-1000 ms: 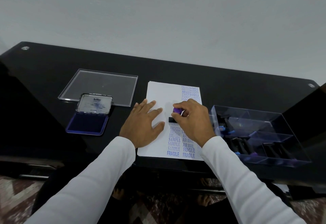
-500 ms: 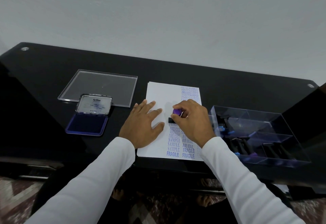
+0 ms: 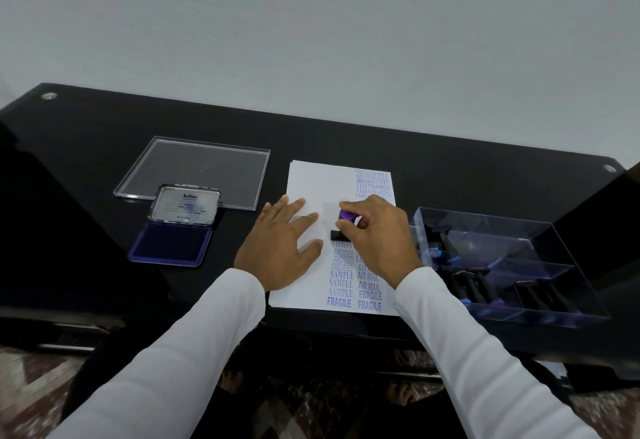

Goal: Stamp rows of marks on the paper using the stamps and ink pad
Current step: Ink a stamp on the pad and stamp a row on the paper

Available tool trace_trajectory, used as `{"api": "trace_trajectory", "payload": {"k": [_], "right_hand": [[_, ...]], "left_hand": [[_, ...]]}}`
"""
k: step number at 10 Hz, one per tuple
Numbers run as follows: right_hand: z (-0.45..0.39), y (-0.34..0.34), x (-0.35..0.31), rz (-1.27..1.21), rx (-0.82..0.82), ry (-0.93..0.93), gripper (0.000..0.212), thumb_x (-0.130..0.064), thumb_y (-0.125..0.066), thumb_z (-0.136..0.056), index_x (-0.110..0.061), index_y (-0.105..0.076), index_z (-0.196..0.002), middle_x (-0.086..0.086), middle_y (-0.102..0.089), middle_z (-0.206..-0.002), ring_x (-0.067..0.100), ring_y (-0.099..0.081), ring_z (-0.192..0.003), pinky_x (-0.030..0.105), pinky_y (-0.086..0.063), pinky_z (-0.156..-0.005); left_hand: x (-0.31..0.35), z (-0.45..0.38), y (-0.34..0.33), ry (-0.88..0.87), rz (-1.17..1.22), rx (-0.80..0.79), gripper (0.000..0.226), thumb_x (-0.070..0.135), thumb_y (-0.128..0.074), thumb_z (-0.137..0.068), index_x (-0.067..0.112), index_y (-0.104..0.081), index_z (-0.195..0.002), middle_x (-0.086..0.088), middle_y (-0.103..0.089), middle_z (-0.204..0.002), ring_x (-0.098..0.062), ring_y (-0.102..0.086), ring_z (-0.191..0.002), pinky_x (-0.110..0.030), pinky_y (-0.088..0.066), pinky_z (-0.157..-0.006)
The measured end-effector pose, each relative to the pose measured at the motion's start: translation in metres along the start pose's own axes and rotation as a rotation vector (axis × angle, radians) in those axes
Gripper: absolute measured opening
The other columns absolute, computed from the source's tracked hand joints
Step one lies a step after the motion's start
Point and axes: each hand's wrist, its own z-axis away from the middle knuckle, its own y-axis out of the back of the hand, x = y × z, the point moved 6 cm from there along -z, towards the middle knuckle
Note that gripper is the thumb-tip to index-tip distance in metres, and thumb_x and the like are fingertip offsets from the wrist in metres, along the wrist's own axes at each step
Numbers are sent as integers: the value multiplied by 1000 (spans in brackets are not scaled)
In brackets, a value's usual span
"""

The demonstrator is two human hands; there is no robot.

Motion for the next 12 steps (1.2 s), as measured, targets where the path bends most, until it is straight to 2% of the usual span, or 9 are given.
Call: {"api": "trace_trajectory", "payload": {"k": [3, 4, 5, 7, 8, 9, 11, 12], "right_hand": [[2, 2, -1, -8, 5, 18, 28, -25, -74, -87, -18, -73, -114, -4, -66, -103, 7, -59, -80, 12, -42, -78], [3, 2, -2, -18, 2, 27, 26, -24, -76, -86, -19, -73, -111, -6, -64, -99, 7, -59, -77, 15, -47, -78], [3, 2, -1, -18, 7, 30, 24, -24, -76, -85, -19, -73, -109, -9, -62, -96, 5, -58, -74, 7, -43, -73], [2, 0, -1, -10, 4, 23, 26, -25, -75, -87, -20, -73, -112, -6, -65, -99, 7, -59, -77, 12, -44, -77], [2, 0, 1, -19, 8, 6, 31, -26, -74, -88, -19, -72, -119, -5, -66, -103, 6, -58, -79, 3, -36, -73], [2, -1, 2, -21, 5, -3, 34, -27, -73, -89, -19, -70, -122, -6, -65, -104, 5, -56, -77, 3, -35, -72], [3, 0, 1, -31, 7, 21, 26, -24, -76, -85, -20, -73, -111, -6, -64, -98, 6, -58, -74, 13, -46, -75], [3, -1, 1, -35, 4, 28, 24, -23, -78, -84, -20, -73, -107, -6, -63, -95, 7, -59, -73, 8, -42, -71]], "left_hand": [[1, 0, 0, -2, -1, -4, 62, 67, -38, -96, 38, -38, -152, 9, -19, -166, -18, -8, -155, -36, 4, -120], [1, -1, 0, 0, 0, -1, 63, 67, -38, -96, 38, -39, -151, 9, -19, -166, -19, -8, -155, -36, 4, -119], [0, 0, 0, -5, -5, 1, 63, 67, -38, -96, 38, -39, -151, 8, -20, -166, -19, -9, -155, -35, 5, -119], [-1, -1, -2, -9, -9, 5, 66, 70, -33, -93, 37, -41, -150, 8, -22, -166, -20, -11, -155, -37, 3, -120], [-2, -1, -2, -9, -14, 0, 67, 71, -32, -93, 37, -40, -151, 8, -21, -166, -19, -10, -155, -37, 3, -120], [-1, -1, -2, -8, -18, 2, 63, 69, -36, -96, 38, -39, -151, 8, -20, -166, -19, -9, -155, -36, 4, -119], [-1, -1, -2, -8, -5, -4, 68, 72, -31, -92, 37, -41, -150, 8, -22, -166, -19, -10, -155, -37, 3, -120], [-1, -1, -2, -2, -12, -15, 72, 73, -26, -89, 38, -40, -150, 9, -21, -166, -19, -10, -155, -38, 3, -121]]}}
